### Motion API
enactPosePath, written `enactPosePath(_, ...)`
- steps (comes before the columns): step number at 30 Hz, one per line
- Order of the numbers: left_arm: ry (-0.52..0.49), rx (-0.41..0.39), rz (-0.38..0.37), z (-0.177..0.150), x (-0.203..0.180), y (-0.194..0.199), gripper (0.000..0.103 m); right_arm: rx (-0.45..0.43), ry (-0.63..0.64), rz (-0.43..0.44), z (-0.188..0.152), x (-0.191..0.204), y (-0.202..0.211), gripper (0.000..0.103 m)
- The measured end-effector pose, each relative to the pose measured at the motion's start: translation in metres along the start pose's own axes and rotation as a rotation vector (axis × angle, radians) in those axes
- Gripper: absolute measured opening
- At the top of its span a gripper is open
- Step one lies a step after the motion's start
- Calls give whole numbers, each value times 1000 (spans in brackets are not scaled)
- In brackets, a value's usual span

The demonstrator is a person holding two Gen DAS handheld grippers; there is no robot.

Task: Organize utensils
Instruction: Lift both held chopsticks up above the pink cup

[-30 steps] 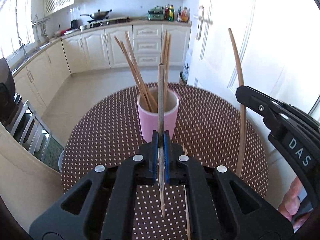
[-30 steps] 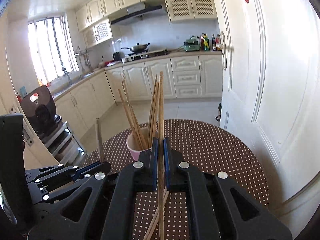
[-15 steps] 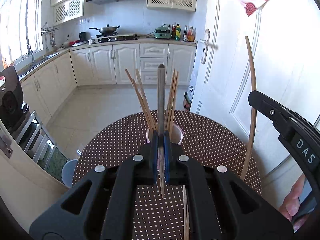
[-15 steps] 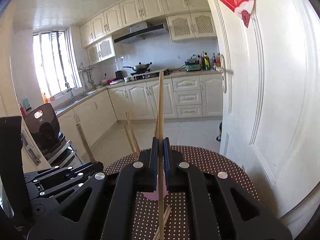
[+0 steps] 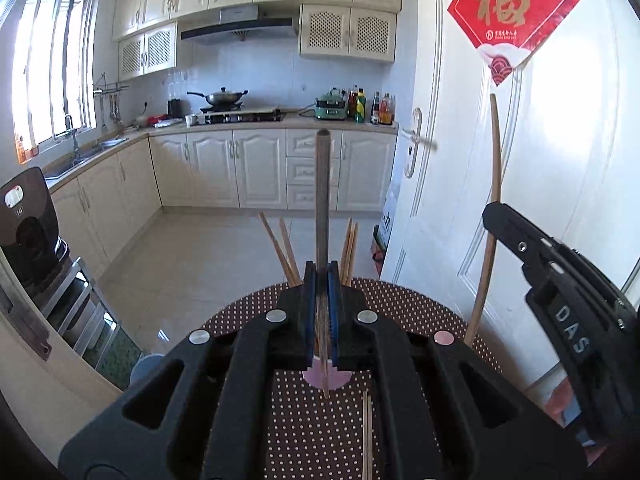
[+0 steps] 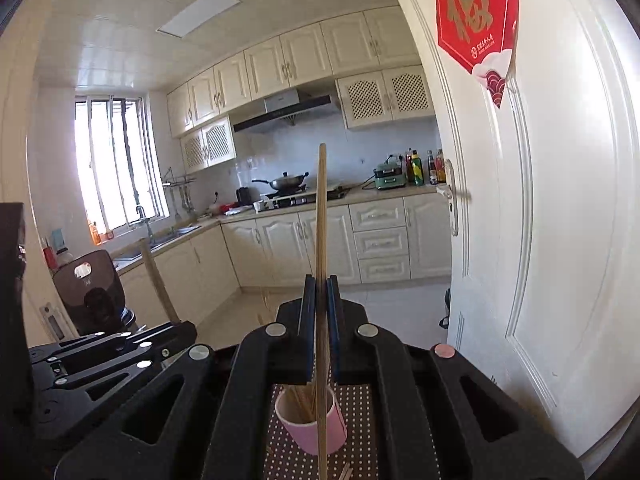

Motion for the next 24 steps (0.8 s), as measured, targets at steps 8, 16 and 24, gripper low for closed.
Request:
enactPosePath(8,34,-15,13,24,6,-11,6,-80,-20,16,16,-4,-17,4)
enactPosePath(16,62,6,14,23,8,-41,6,-117,-42,30,15,-13,-37,4)
enactPosePath(24,72,36,-13,14,13,-71,6,-139,-75,53,8,-20,-60,4)
Point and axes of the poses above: each gripper's, at about its wrist camera, not at the fingertips, and y roughly against the way its jaws point, x to its left, z to its top, the point moved 10 cm from there along -y, roughly the way its jaws point, and after that the axes turned 5 degrees about z, right-handed, at the moved point
